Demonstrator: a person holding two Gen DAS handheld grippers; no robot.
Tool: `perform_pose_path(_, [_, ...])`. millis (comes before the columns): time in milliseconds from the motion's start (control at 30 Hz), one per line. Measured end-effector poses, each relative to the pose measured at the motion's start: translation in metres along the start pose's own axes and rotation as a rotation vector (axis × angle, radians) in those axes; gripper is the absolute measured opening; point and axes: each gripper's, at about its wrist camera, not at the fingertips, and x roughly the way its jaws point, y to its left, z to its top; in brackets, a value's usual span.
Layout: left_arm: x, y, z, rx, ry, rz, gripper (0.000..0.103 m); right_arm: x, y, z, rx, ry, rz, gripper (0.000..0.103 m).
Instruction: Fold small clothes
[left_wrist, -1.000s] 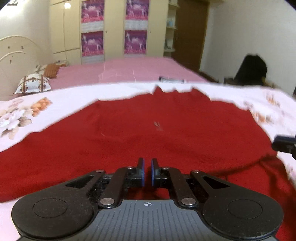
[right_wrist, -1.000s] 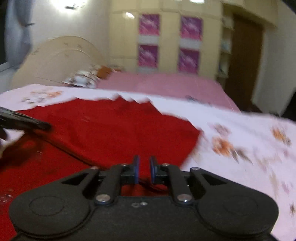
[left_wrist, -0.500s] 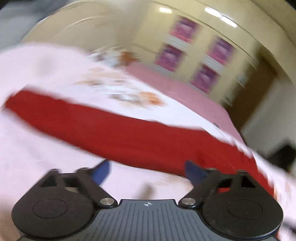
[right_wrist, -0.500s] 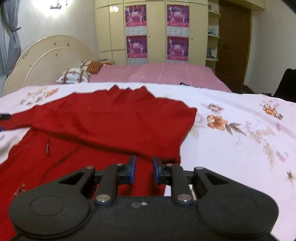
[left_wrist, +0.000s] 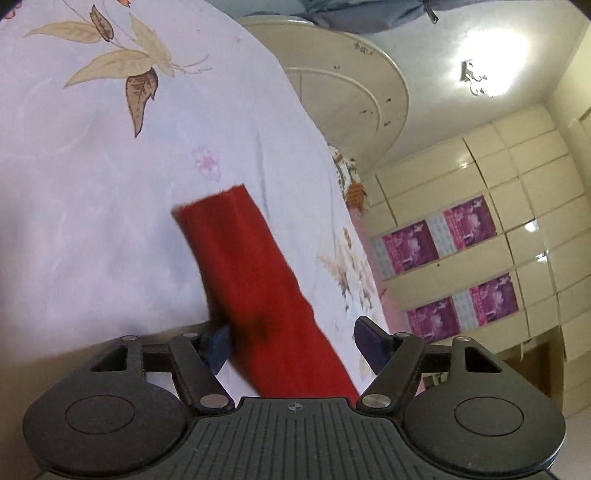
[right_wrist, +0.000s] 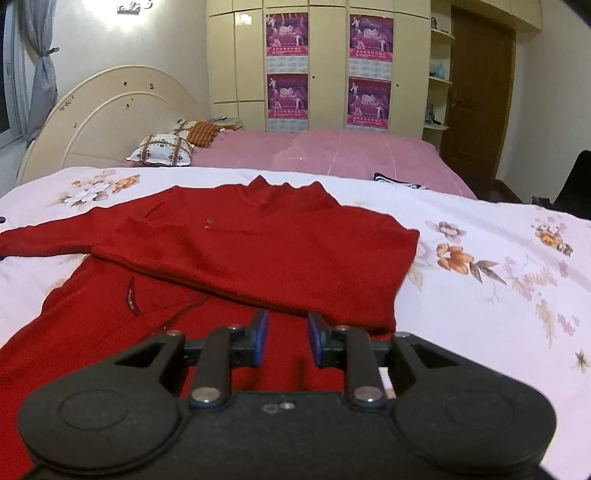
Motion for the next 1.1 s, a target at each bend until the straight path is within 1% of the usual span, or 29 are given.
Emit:
perform_pose_path(33, [0.004,0.000,0.001,0.002,0.000,0.004,0.066,0.000,0.000,0.001,0.000,-0.003,0.001,0.024])
perform_pose_path(67, [0.006,0.001,0.002,0.005,-0.003,0.015,0.058,0.001,0.000,0.002,-0.002,-0.004,-0.001,0.025])
perform_pose_path(100, [0.008,0.003,0.003,0.014,-0.003,0.026,0.043,0.002,0.000,0.003,-0.003,-0.003,-0.005,0.025])
perform_pose_path(133, [0.011,0.002,0.003,0.054,0.008,0.064,0.034,0.003,-0.001,0.003,0.000,-0.002,-0.006,0.025])
perform_pose_path(167, [0.018,0.001,0.008,0.096,0.017,0.105,0.013,0.004,-0.002,0.003,0.008,-0.001,-0.006,0.025])
perform_pose_path(200, [0.021,0.000,0.012,0.133,0.024,0.147,0.007,0.006,-0.005,0.003,0.020,0.003,-0.007,0.025])
perform_pose_path(233, [0.019,-0.001,0.012,0.157,0.023,0.145,0.006,0.008,-0.006,0.002,0.030,0.007,-0.010,0.025])
perform_pose_path(267, [0.019,-0.011,0.011,0.215,0.018,0.160,0.005,0.009,-0.007,0.002,0.041,0.010,-0.012,0.025])
perform_pose_path(300, [0.017,-0.028,0.004,0.302,0.015,0.163,0.005,0.009,-0.009,0.002,0.053,0.010,-0.011,0.025])
perform_pose_path(333, [0.014,-0.044,-0.003,0.370,0.017,0.138,0.005,0.010,-0.011,0.001,0.066,0.010,-0.010,0.025])
perform_pose_path(367, [0.012,-0.070,-0.019,0.472,0.038,0.093,0.005,0.010,-0.013,0.000,0.080,0.009,-0.012,0.025])
perform_pose_path(400, [0.011,-0.091,-0.035,0.556,0.055,0.068,0.005,0.011,-0.015,0.000,0.093,0.008,-0.014,0.025])
perform_pose_path(433, [0.010,-0.115,-0.057,0.647,0.072,0.037,0.005,0.011,-0.016,-0.001,0.104,0.007,-0.018,0.025])
perform_pose_path(467, [0.010,-0.142,-0.087,0.745,0.103,-0.003,0.005,0.011,-0.017,-0.001,0.118,0.006,-0.022,0.025])
perform_pose_path(500, [0.011,-0.160,-0.111,0.818,0.125,-0.029,0.005,0.011,-0.019,-0.001,0.133,0.003,-0.027,0.025])
perform_pose_path(533, [0.013,-0.182,-0.146,0.900,0.155,-0.061,0.005,0.011,-0.020,-0.001,0.144,0.000,-0.032,0.025])
perform_pose_path(600, [0.021,-0.214,-0.204,1.000,0.225,-0.113,0.005,0.009,-0.023,-0.001,0.167,-0.003,-0.040,0.025])
perform_pose_path(667, [0.029,-0.235,-0.259,1.084,0.280,-0.156,0.005,0.006,-0.028,-0.001,0.182,-0.009,-0.048,0.025])
perform_pose_path(700, [0.036,-0.244,-0.288,1.115,0.324,-0.172,0.005,0.004,-0.032,-0.001,0.191,-0.011,-0.055,0.025])
perform_pose_path(767, [0.046,-0.255,-0.339,1.184,0.397,-0.178,0.005,0.000,-0.041,-0.001,0.229,-0.013,-0.062,0.025])
perform_pose_path(833, [0.055,-0.257,-0.378,1.246,0.465,-0.168,0.005,-0.004,-0.053,-0.003,0.289,-0.015,-0.060,0.026])
perform_pose_path(867, [0.051,-0.257,-0.390,1.276,0.446,-0.167,0.006,-0.005,-0.058,-0.004,0.316,-0.012,-0.053,0.029])
perform_pose_path(900, [0.042,-0.259,-0.399,1.306,0.411,-0.166,0.006,-0.004,-0.064,-0.005,0.344,-0.009,-0.037,0.031])
perform_pose_path(933, [0.035,-0.259,-0.398,1.328,0.411,-0.167,0.008,-0.003,-0.067,-0.006,0.368,-0.008,-0.020,0.032])
perform_pose_path(967, [0.028,-0.260,-0.391,1.315,0.425,-0.191,0.027,-0.002,-0.070,-0.006,0.400,-0.009,0.006,0.036])
perform_pose_path(1000, [0.020,-0.261,-0.382,1.284,0.426,-0.218,0.051,0.000,-0.072,-0.005,0.428,-0.015,0.036,0.041])
perform_pose_path(1033, [0.005,-0.258,-0.369,1.248,0.392,-0.235,0.058,0.004,-0.072,-0.004,0.462,-0.022,0.078,0.042])
perform_pose_path(1067, [-0.004,-0.252,-0.355,1.237,0.359,-0.230,0.059,0.009,-0.072,-0.003,0.492,-0.025,0.114,0.042])
perform_pose_path(1100, [-0.013,-0.246,-0.341,1.237,0.334,-0.213,0.059,0.017,-0.070,-0.001,0.529,-0.025,0.169,0.042])
